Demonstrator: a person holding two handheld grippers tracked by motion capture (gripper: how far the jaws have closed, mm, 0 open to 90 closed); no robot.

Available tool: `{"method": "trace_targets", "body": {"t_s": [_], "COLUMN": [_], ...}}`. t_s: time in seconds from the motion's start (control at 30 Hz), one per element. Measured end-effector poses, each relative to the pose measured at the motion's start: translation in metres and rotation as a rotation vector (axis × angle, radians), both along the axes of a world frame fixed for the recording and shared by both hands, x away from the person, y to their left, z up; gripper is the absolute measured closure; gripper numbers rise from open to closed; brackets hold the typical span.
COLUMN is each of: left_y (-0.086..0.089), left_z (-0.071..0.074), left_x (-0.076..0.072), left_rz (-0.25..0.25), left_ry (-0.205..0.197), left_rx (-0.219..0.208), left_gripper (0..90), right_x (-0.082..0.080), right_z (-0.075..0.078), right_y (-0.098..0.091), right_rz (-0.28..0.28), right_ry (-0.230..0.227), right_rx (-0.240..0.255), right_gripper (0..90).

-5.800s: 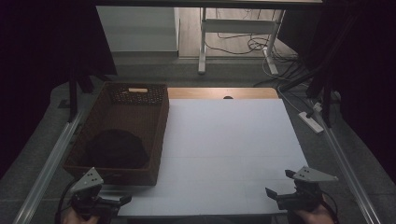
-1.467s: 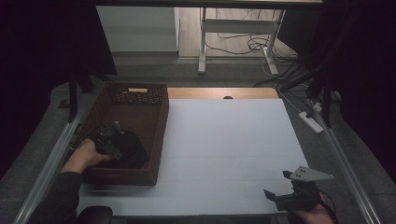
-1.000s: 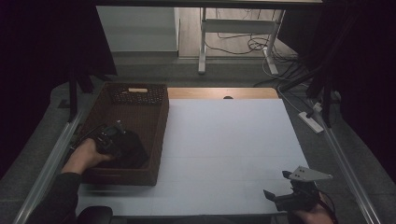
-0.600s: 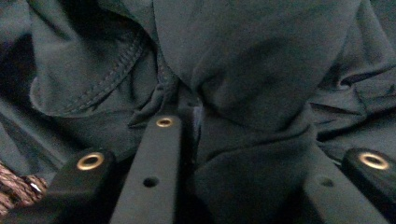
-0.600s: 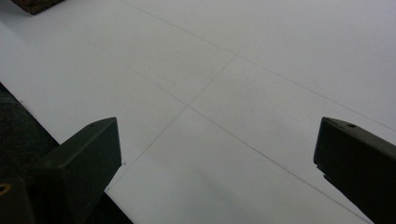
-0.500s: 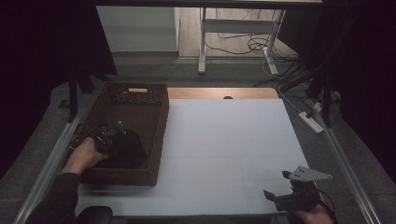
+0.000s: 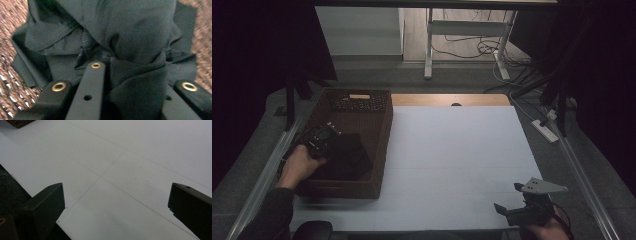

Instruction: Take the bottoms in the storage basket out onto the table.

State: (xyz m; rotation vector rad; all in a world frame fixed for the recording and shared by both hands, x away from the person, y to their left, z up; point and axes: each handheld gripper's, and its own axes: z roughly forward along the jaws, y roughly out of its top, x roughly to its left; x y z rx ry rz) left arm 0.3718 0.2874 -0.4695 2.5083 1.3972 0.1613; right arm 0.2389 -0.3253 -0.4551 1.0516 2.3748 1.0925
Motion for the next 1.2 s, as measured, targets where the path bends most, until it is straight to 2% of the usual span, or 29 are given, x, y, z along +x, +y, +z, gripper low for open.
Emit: {"method": "trace_targets", "body": {"t_s": [0.1, 0.17, 0.27, 0.7, 0.73, 0.87, 0.9, 0.93, 0.97, 1.03, 1.1, 1.13, 1.17, 1.2], "left_y": [0.005, 0.007, 0.008, 0.007, 0.007, 0.008, 0.008, 0.009, 0.01, 0.013, 0.015, 0.016, 0.017, 0.019], "left_z": [0.009, 0.015, 0.024, 0.069, 0.073, 0.083, 0.083, 0.082, 0.079, 0.066, 0.046, 0.036, 0.026, 0.016], "left_x": [-0.002, -0.002, -0.003, 0.0, 0.001, 0.003, 0.004, 0.006, 0.008, 0.014, 0.021, 0.022, 0.025, 0.028], "left_rz": [0.019, 0.021, 0.023, 0.032, 0.03, 0.05, 0.063, 0.082, 0.098, 0.102, 0.101, 0.104, 0.117, 0.131], "left_ry": [-0.049, -0.063, -0.105, -0.277, -0.279, -0.317, -0.318, -0.324, -0.309, -0.245, -0.142, -0.125, -0.1, -0.051], "left_rx": [-0.06, -0.106, -0.143, -0.255, -0.268, -0.255, -0.233, -0.189, -0.155, -0.134, -0.123, -0.106, -0.099, -0.117], "left_gripper": [85.6, 85.6, 85.6, 85.7, 85.7, 85.6, 85.6, 85.5, 85.4, 84.9, 83.0, 81.7, 78.3, 68.4], "right_x": [0.0, 0.0, 0.0, 0.0, 0.0, 0.0, 0.0, 0.0, 0.0, 0.0, 0.0, 0.0, 0.0, 0.0], "right_z": [0.0, 0.0, 0.0, 0.0, 0.0, 0.0, 0.0, 0.0, 0.0, 0.0, 0.0, 0.0, 0.0, 0.0], "right_y": [0.0, 0.0, 0.0, 0.0, 0.0, 0.0, 0.0, 0.0, 0.0, 0.0, 0.0, 0.0, 0.0, 0.0], "right_rz": [0.0, 0.0, 0.0, 0.0, 0.0, 0.001, 0.001, 0.002, 0.001, 0.001, 0.003, 0.003, 0.003, 0.004], "right_ry": [0.0, 0.001, 0.001, 0.002, 0.001, 0.001, 0.0, 0.001, 0.001, 0.002, 0.001, 0.002, 0.002, 0.003], "right_rx": [0.0, 0.0, 0.0, 0.0, 0.0, 0.0, 0.0, 0.001, 0.001, 0.002, 0.001, 0.0, 0.0, 0.0], "right_gripper": [1.2, 1.1, 1.2, 1.1, 1.2, 1.2, 1.2, 1.2, 1.1, 1.2, 1.2, 1.1, 1.2, 1.2]}}
